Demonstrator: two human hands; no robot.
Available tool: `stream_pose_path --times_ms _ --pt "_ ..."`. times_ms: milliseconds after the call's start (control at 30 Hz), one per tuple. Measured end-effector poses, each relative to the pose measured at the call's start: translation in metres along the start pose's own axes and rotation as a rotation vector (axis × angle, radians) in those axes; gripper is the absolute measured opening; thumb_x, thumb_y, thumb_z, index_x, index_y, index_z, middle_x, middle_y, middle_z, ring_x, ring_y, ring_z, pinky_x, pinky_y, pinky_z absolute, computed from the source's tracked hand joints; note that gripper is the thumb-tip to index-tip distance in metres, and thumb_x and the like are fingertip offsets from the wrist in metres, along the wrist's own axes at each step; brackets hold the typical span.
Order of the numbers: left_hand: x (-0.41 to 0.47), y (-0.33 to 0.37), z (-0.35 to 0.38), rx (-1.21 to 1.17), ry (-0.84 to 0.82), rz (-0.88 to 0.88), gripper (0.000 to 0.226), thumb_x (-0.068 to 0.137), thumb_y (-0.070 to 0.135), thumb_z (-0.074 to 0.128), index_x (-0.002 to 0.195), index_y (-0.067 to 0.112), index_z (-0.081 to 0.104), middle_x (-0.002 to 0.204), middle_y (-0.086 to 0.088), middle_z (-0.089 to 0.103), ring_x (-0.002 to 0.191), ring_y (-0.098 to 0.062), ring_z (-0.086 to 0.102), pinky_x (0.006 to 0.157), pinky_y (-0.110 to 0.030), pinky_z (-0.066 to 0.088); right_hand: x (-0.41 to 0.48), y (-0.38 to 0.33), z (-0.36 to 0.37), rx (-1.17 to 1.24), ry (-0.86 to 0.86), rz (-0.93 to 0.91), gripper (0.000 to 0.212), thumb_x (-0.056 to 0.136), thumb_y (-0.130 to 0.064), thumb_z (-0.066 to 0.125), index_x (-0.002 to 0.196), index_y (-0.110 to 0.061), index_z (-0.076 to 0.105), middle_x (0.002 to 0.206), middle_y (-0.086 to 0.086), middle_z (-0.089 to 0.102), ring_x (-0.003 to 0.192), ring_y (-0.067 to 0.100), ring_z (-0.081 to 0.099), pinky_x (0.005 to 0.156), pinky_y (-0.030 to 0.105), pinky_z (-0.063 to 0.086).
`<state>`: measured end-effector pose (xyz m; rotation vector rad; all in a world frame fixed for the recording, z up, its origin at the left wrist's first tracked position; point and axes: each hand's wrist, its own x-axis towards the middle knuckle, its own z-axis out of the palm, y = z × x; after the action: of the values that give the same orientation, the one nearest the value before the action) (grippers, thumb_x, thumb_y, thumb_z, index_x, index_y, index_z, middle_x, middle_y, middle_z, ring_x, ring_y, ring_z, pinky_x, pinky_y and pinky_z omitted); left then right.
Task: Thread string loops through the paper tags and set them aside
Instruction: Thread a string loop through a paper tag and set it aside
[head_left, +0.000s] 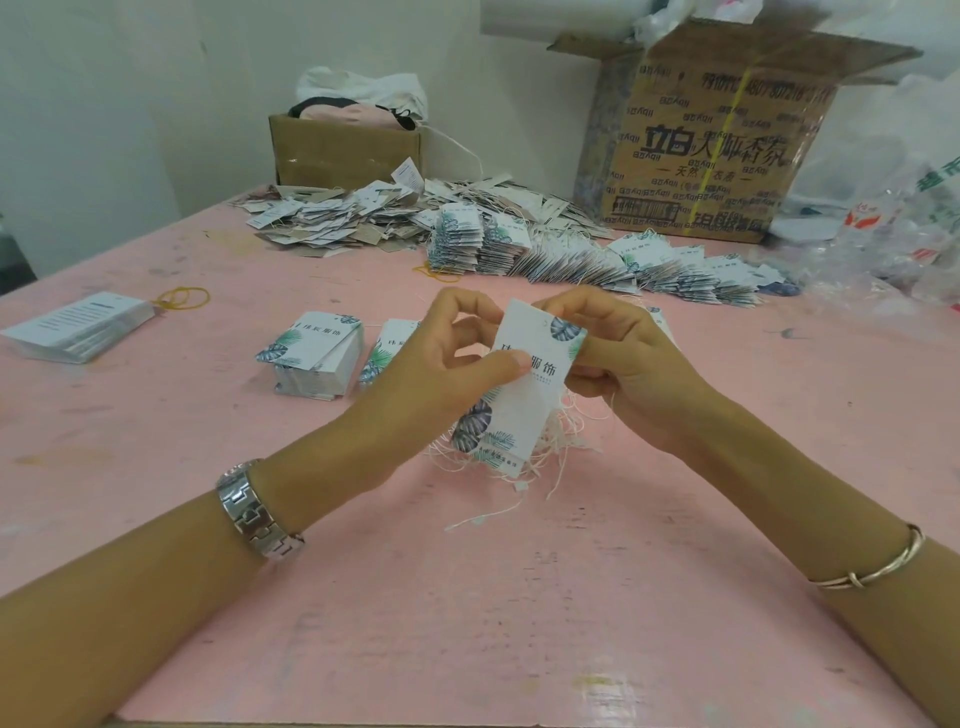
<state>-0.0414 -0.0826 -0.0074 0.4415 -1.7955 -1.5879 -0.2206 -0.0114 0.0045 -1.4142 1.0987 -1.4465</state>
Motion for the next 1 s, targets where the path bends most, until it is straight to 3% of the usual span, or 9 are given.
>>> stream_pose_path --times_ms 133,267,400,533,700,800,900,1000 --pt "-0.004 0.005 0.003 -0.014 0.044 0.158 0.035 0.087 0.025 0.068 0.110 0.028 0.042 0.097 0.002 0.063 0.082 -0.024 0.071 0.069 -0.043 0.060 -0.002 0.000 0.002 -0.003 -0.026 0.004 0.029 0.083 -0.003 0.057 0.079 -0.027 0.073 0.081 -0.005 0.059 0.050 0.006 0.026 0.046 0.016 0.026" --pt "-0.007 0.005 0.004 0.155 0.095 0.326 0.025 0.090 0.025 0.064 0.104 0.036 0.046 0.101 0.006 0.056 0.077 -0.025 0.065 0.065 -0.056 0.054 -0.002 -0.001 0.005 -0.010 -0.013 0.011 0.023 0.081 -0.006 0.061 0.080 -0.025 0.073 0.089 0.008 0.050 0.052 0.010 0.020 0.047 0.018 0.024" --pt "-0.008 0.004 0.005 0.236 0.122 0.371 0.008 0.092 0.025 0.066 0.096 0.031 0.061 0.109 0.003 0.059 0.074 -0.009 0.063 0.061 -0.051 0.053 -0.004 -0.003 0.006 -0.032 0.018 0.018 0.017 0.081 -0.006 0.069 0.080 -0.022 0.072 0.087 0.021 0.038 0.055 0.015 0.016 0.048 0.020 0.020" --pt "-0.009 0.003 0.005 0.269 0.159 0.417 0.009 0.090 0.023 0.070 0.095 0.029 0.066 0.111 0.001 0.060 0.081 -0.016 0.065 0.060 -0.046 0.055 -0.005 -0.005 0.008 -0.042 0.018 0.014 0.006 0.079 -0.011 0.063 0.081 -0.015 0.067 0.098 0.022 0.036 0.052 0.011 0.019 0.046 0.018 0.022" --pt "-0.010 0.005 0.006 0.345 0.199 0.474 0.009 0.089 0.020 0.071 0.098 0.022 0.069 0.113 0.002 0.058 0.086 -0.018 0.065 0.057 -0.018 0.049 -0.004 -0.005 0.009 -0.020 -0.044 0.015 0.016 0.083 -0.012 0.067 0.074 -0.024 0.073 0.091 0.021 0.030 0.049 0.007 0.021 0.047 0.017 0.020" --pt "-0.011 0.005 0.007 0.356 0.218 0.492 0.008 0.089 0.019 0.071 0.096 0.020 0.069 0.112 0.001 0.058 0.083 -0.017 0.064 0.057 -0.016 0.049 -0.004 -0.003 0.007 -0.002 -0.042 0.046 0.020 0.081 -0.010 0.062 0.071 -0.024 0.073 0.081 0.013 0.036 0.047 0.005 0.024 0.047 0.018 0.019" --pt "-0.013 0.006 0.008 0.388 0.240 0.535 0.005 0.089 0.019 0.069 0.095 0.020 0.068 0.111 0.000 0.057 0.082 -0.017 0.063 0.056 -0.019 0.051 -0.003 -0.001 0.007 0.041 -0.052 0.075 0.023 0.081 -0.007 0.060 0.071 -0.024 0.073 0.056 -0.005 0.047 0.044 0.002 0.029 0.045 0.017 0.019" --pt "-0.013 0.006 0.008 0.424 0.248 0.545 0.004 0.090 0.019 0.069 0.093 0.018 0.067 0.108 0.001 0.056 0.081 -0.019 0.062 0.058 -0.023 0.052 -0.003 0.000 0.007 0.054 -0.059 0.088 0.022 0.082 -0.007 0.061 0.072 -0.022 0.073 0.053 -0.010 0.048 0.043 0.002 0.031 0.044 0.015 0.023"
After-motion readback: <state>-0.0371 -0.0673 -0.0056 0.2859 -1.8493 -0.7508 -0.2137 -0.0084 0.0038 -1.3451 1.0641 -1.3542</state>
